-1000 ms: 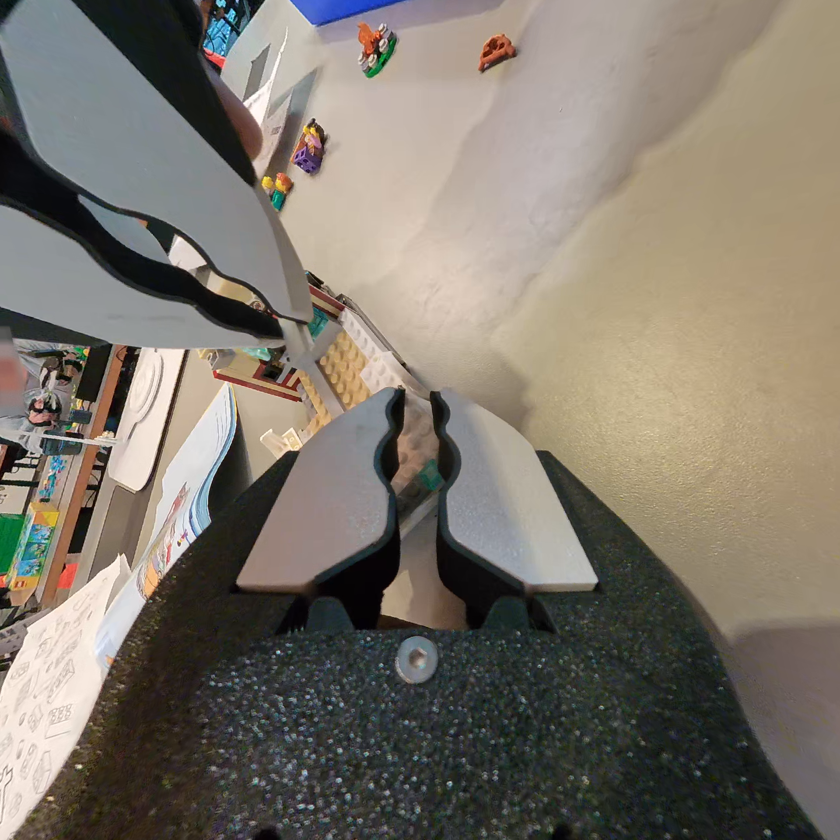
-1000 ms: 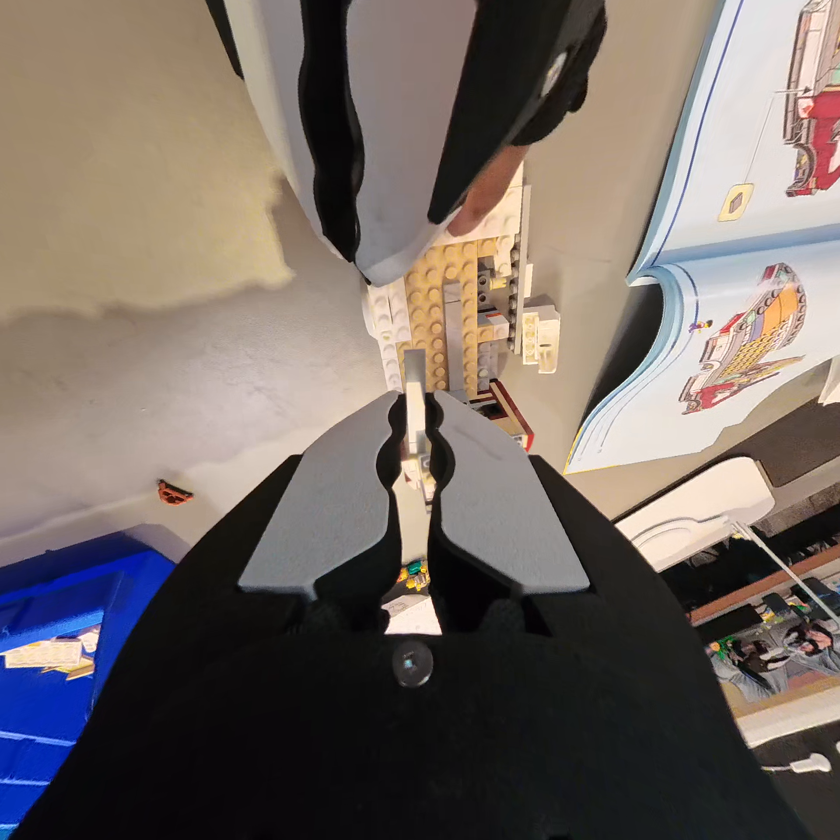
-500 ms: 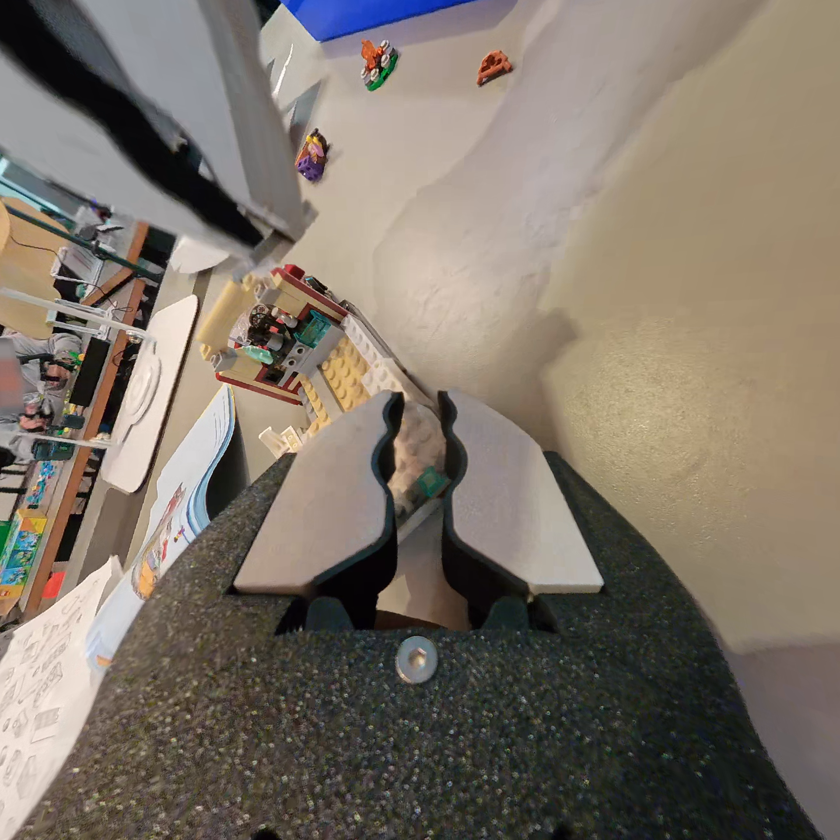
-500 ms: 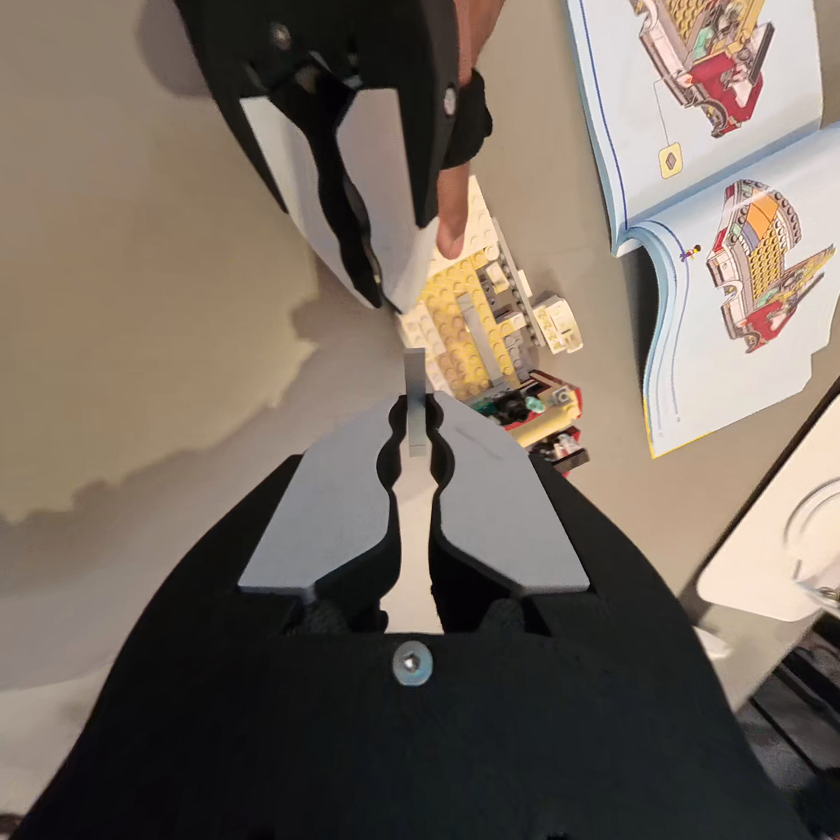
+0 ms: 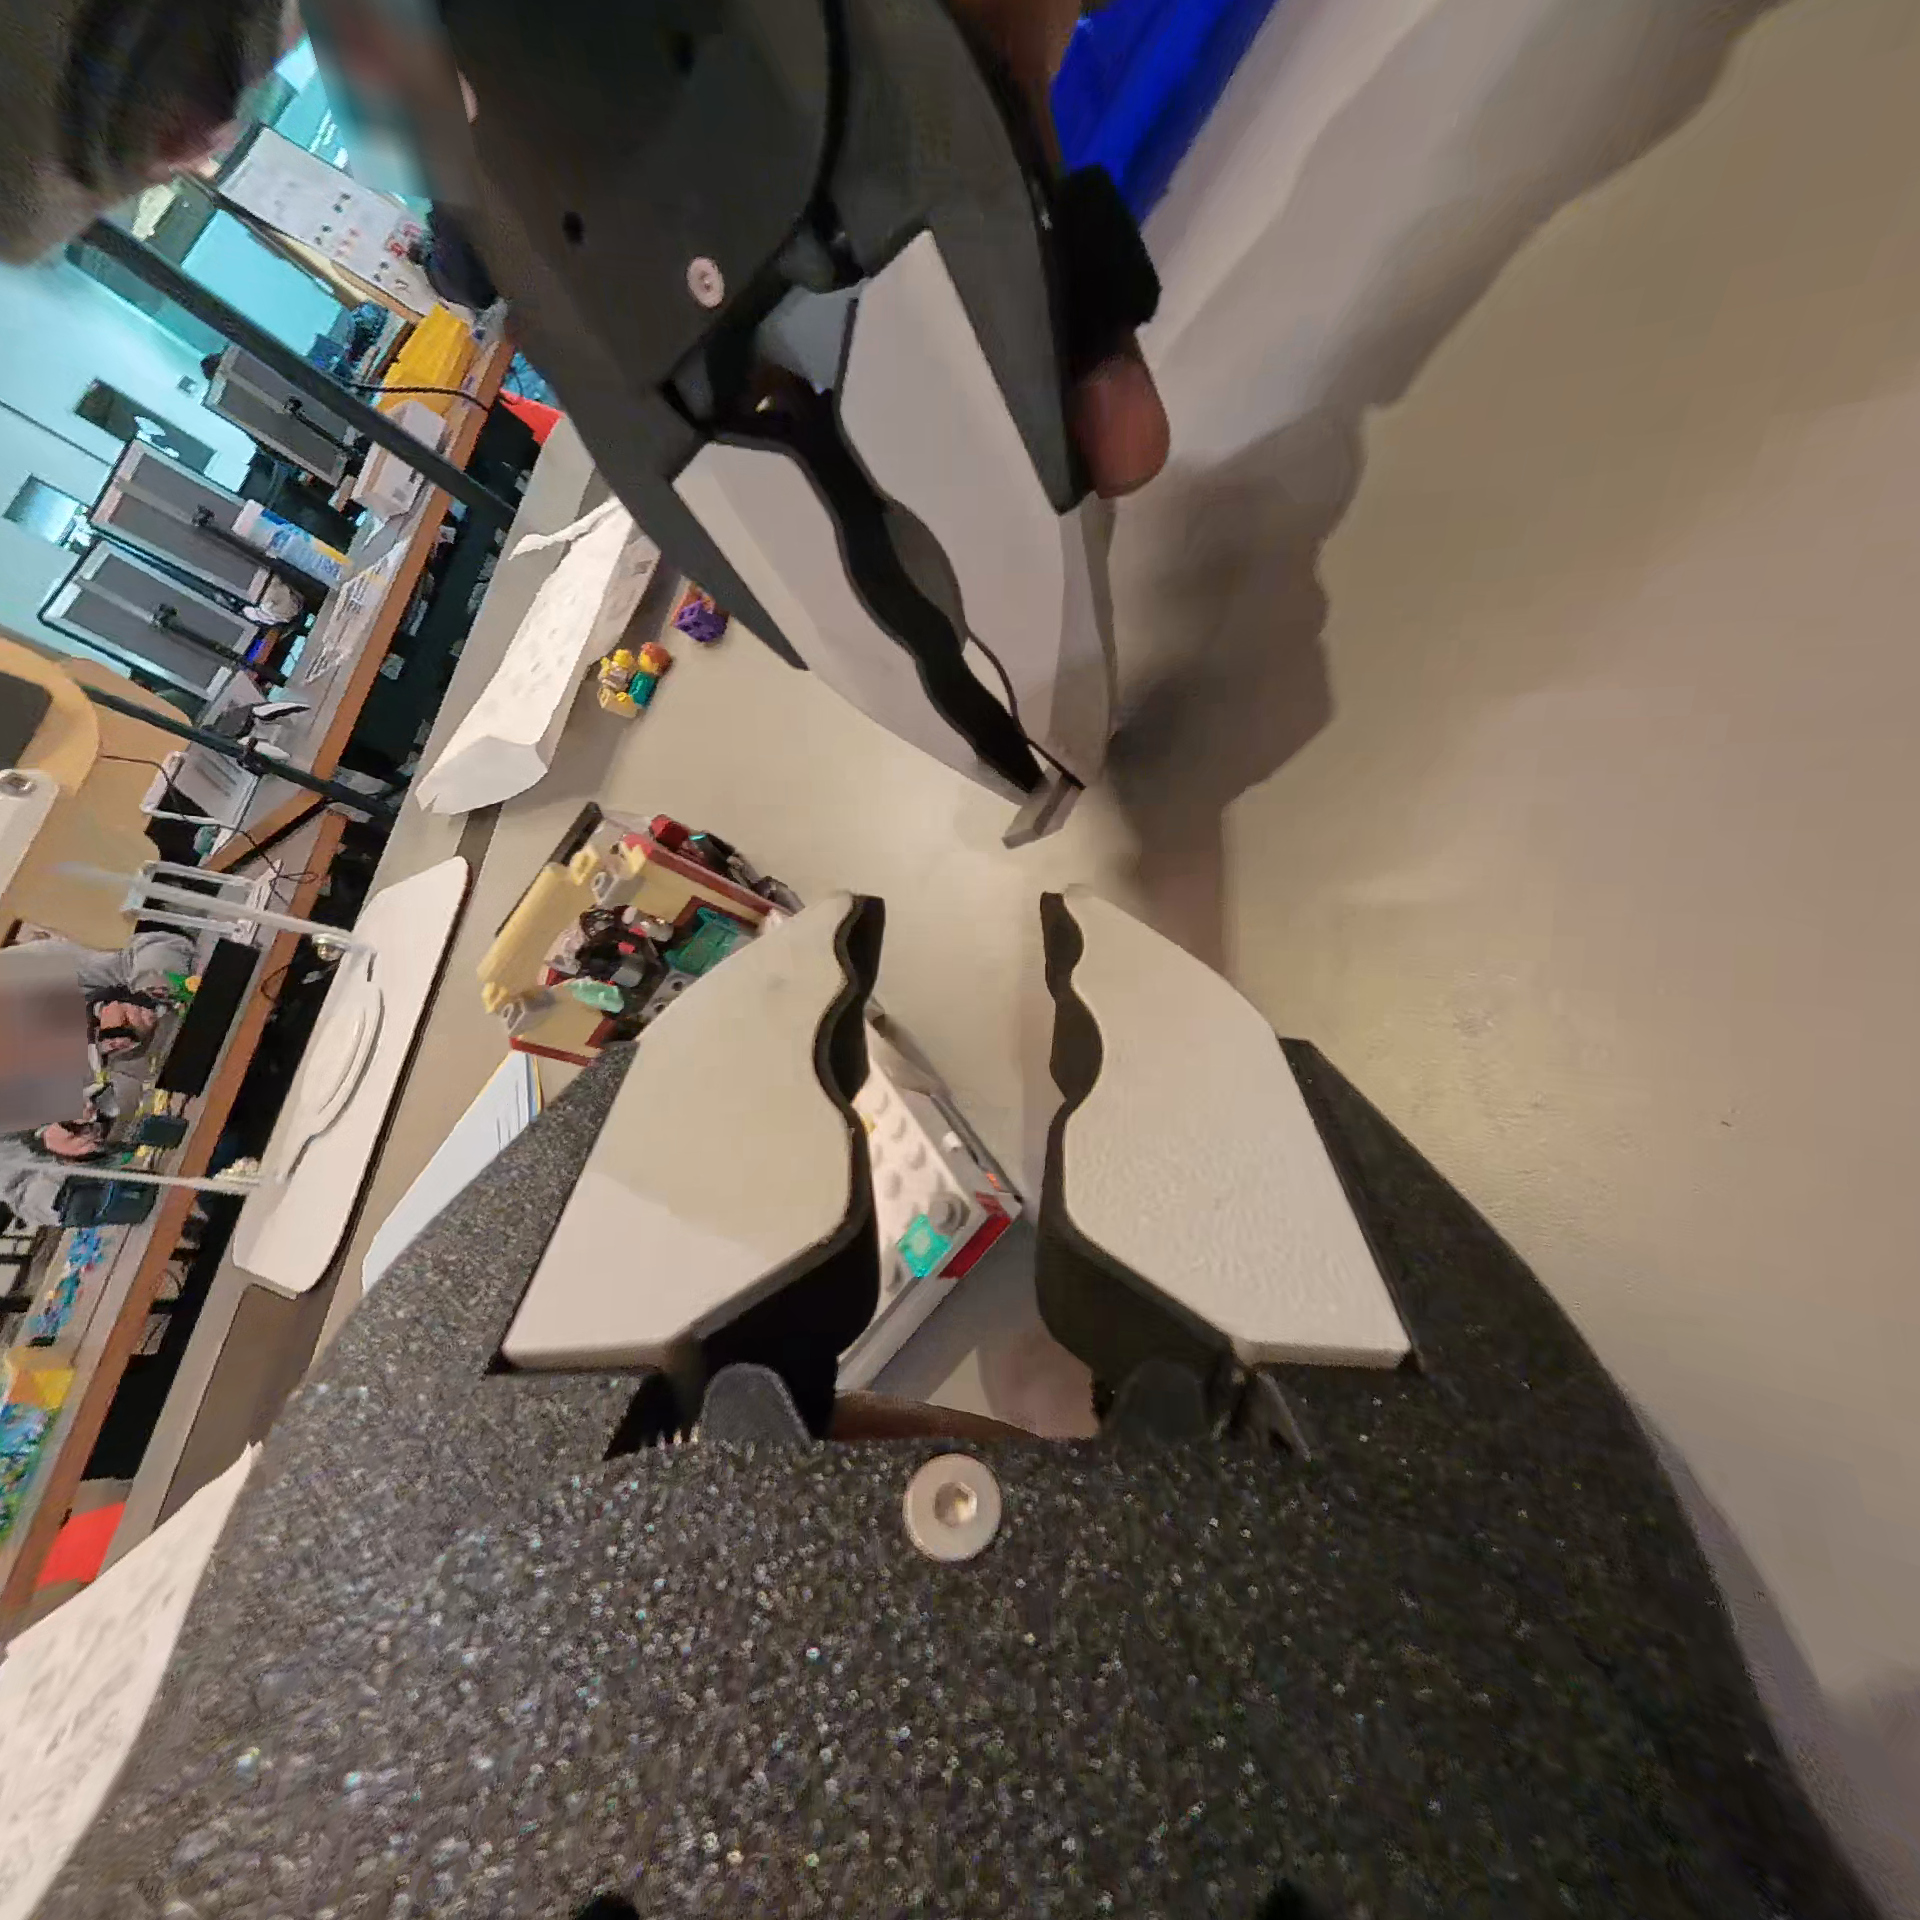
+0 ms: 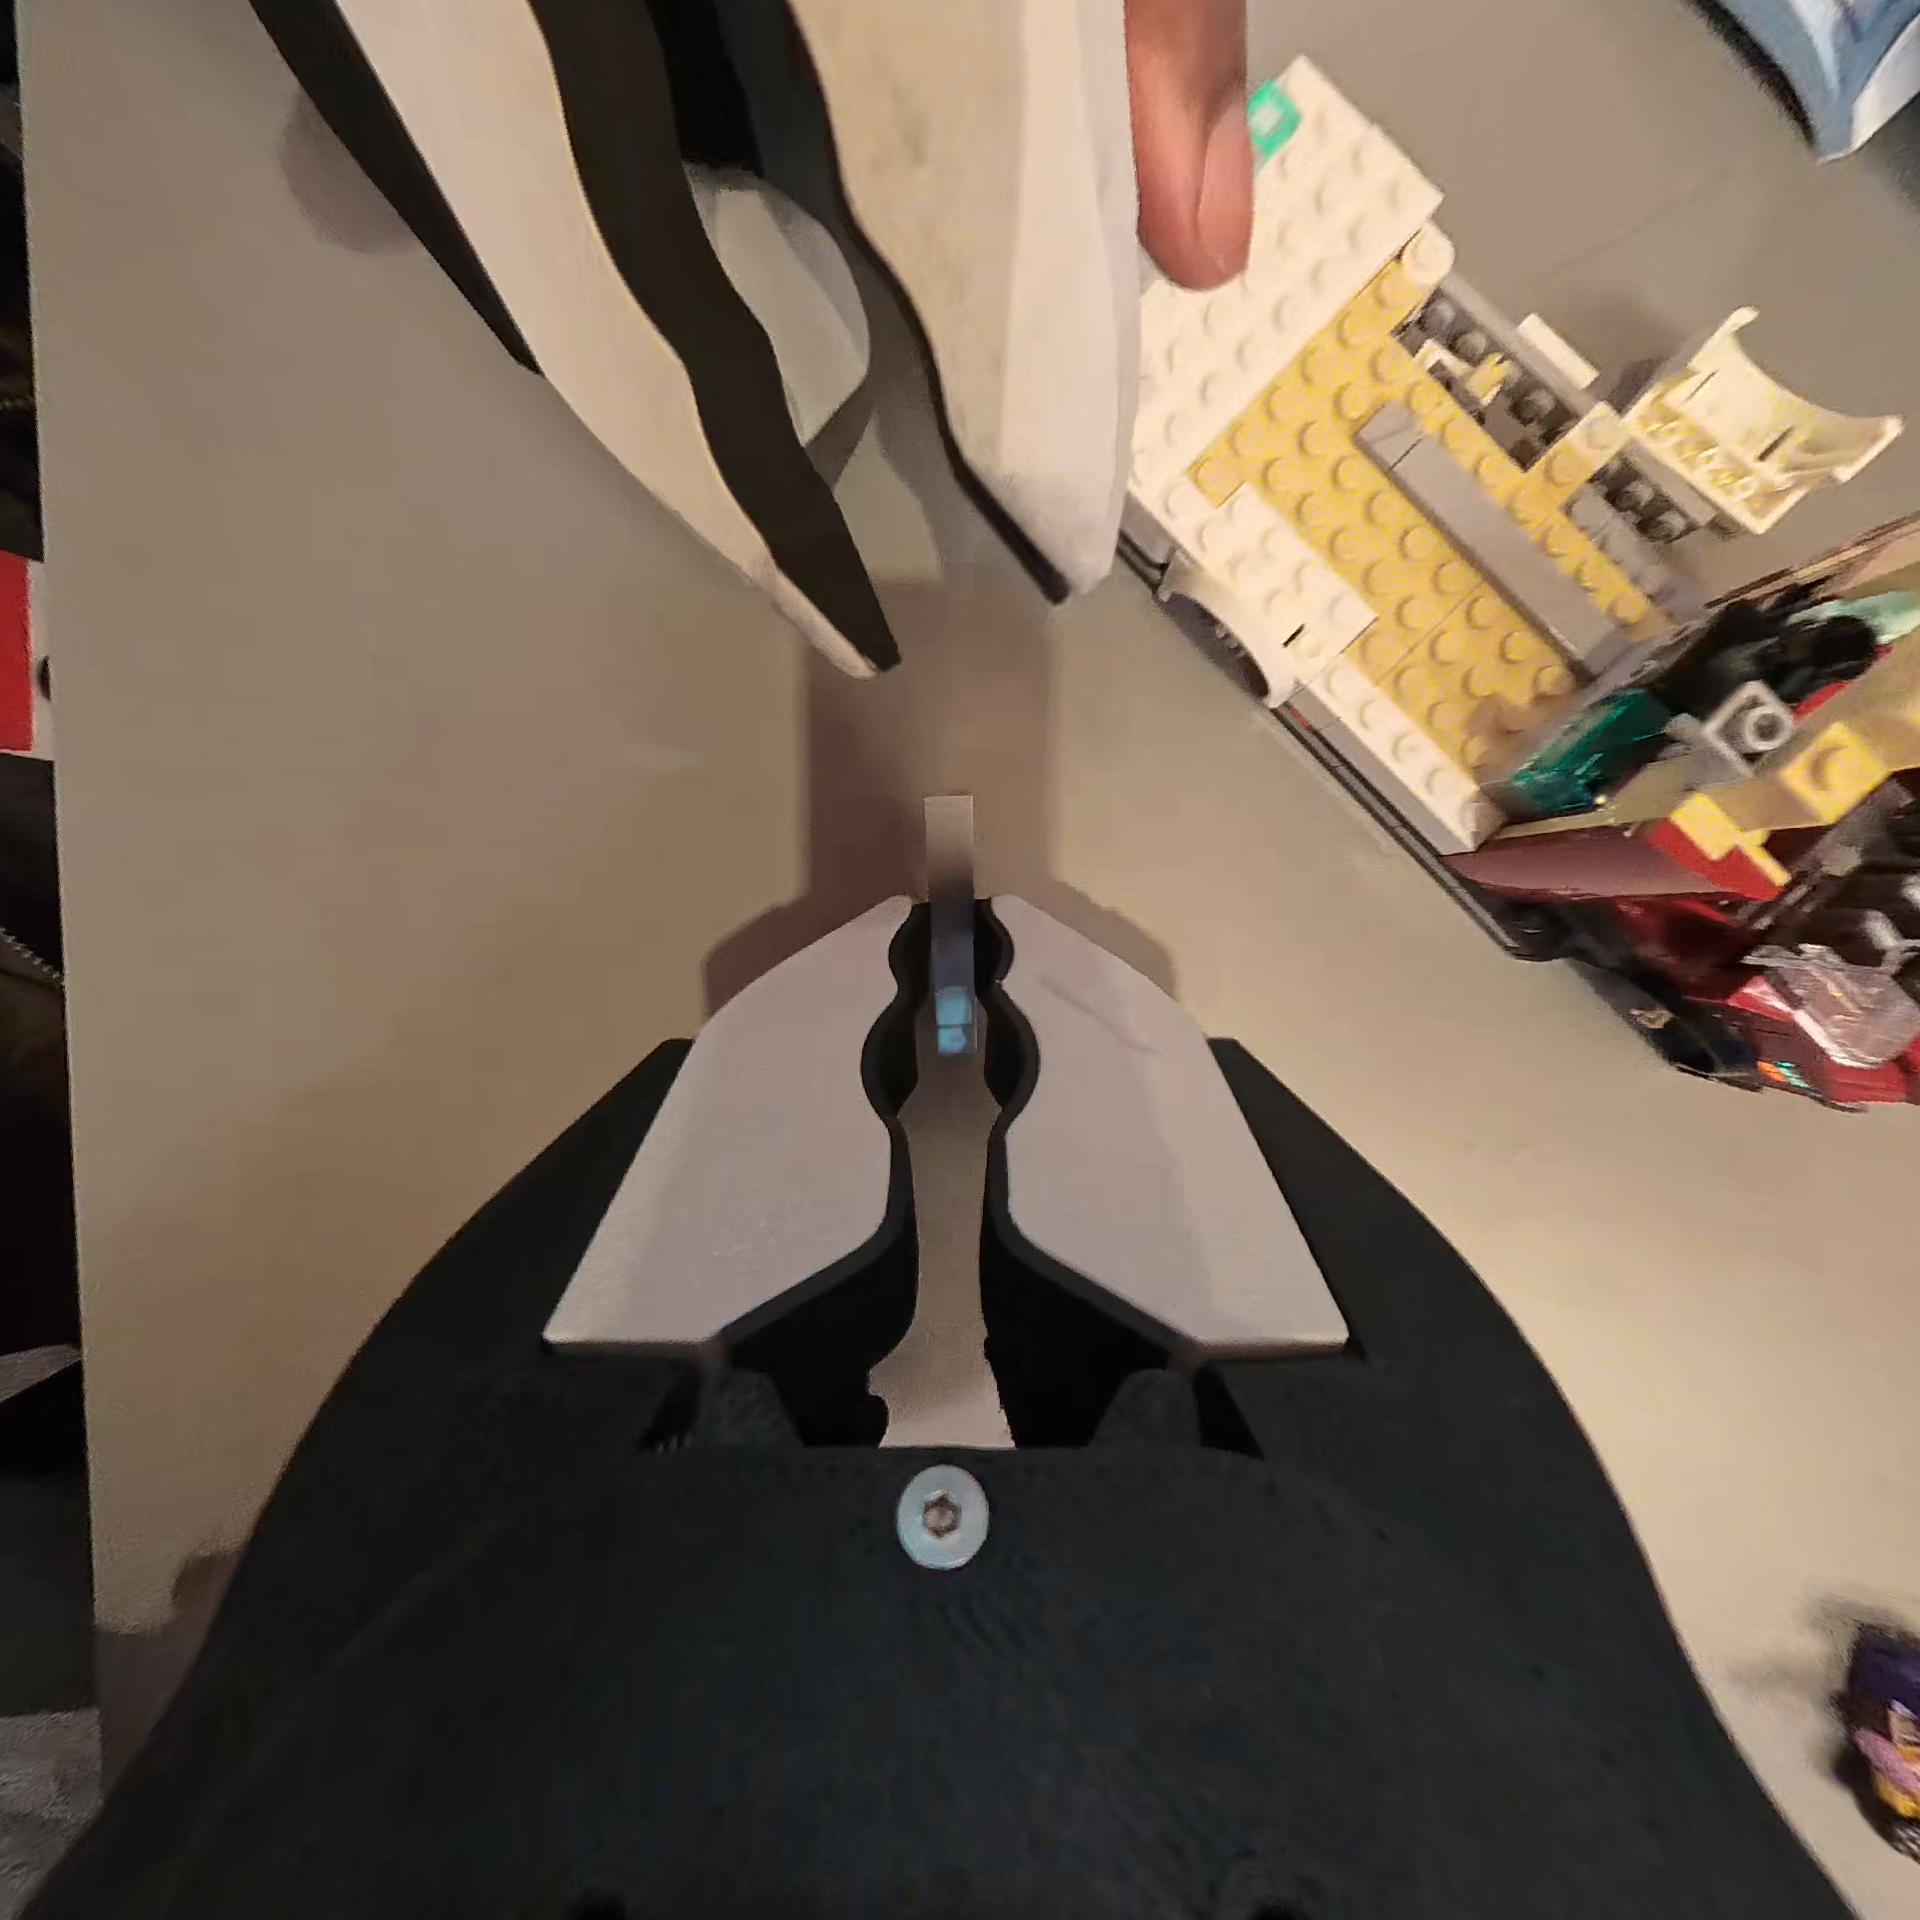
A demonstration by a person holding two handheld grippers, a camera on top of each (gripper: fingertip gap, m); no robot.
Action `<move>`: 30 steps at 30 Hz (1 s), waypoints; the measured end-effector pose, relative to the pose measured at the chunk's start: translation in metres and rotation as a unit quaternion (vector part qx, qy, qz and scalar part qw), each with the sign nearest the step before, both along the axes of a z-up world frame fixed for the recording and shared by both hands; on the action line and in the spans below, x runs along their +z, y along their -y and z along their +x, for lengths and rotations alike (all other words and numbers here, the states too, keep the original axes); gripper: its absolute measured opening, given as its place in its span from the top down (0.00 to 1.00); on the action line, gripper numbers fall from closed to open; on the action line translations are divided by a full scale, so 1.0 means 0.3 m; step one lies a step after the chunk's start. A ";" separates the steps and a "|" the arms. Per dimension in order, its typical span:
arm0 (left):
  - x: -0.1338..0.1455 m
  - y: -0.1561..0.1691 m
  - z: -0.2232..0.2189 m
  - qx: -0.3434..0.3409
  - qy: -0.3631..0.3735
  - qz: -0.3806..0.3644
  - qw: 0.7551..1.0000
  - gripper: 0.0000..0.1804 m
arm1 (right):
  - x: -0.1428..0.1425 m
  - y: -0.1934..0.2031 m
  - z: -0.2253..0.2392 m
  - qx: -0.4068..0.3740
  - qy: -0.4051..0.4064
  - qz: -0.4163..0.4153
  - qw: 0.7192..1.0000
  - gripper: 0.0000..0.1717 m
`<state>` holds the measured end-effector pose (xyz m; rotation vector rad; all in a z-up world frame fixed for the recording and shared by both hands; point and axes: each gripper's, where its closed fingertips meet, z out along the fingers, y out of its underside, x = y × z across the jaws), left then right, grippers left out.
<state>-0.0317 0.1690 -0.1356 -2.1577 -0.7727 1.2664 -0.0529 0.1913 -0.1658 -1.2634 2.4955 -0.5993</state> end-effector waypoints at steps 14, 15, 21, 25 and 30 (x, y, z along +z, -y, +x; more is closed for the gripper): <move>-0.074 -0.054 0.005 -0.031 0.040 -0.060 0.997 0.91 | -0.017 -0.011 0.059 0.051 0.009 0.011 0.999 0.96; -0.078 -0.057 0.007 -0.036 0.039 -0.066 0.996 0.92 | -0.019 -0.011 0.064 0.056 0.013 0.011 0.998 0.96; -0.092 -0.059 0.012 -0.047 0.043 -0.101 0.993 0.97 | -0.026 -0.001 0.066 0.082 0.028 0.008 0.996 0.96; -0.087 -0.030 0.007 -0.016 0.062 -0.067 0.996 0.98 | -0.016 0.031 0.057 0.079 0.030 -0.041 0.996 0.95; -0.043 0.019 -0.007 0.045 0.076 0.052 0.995 0.98 | 0.047 0.092 0.005 0.057 -0.046 -0.225 0.972 0.91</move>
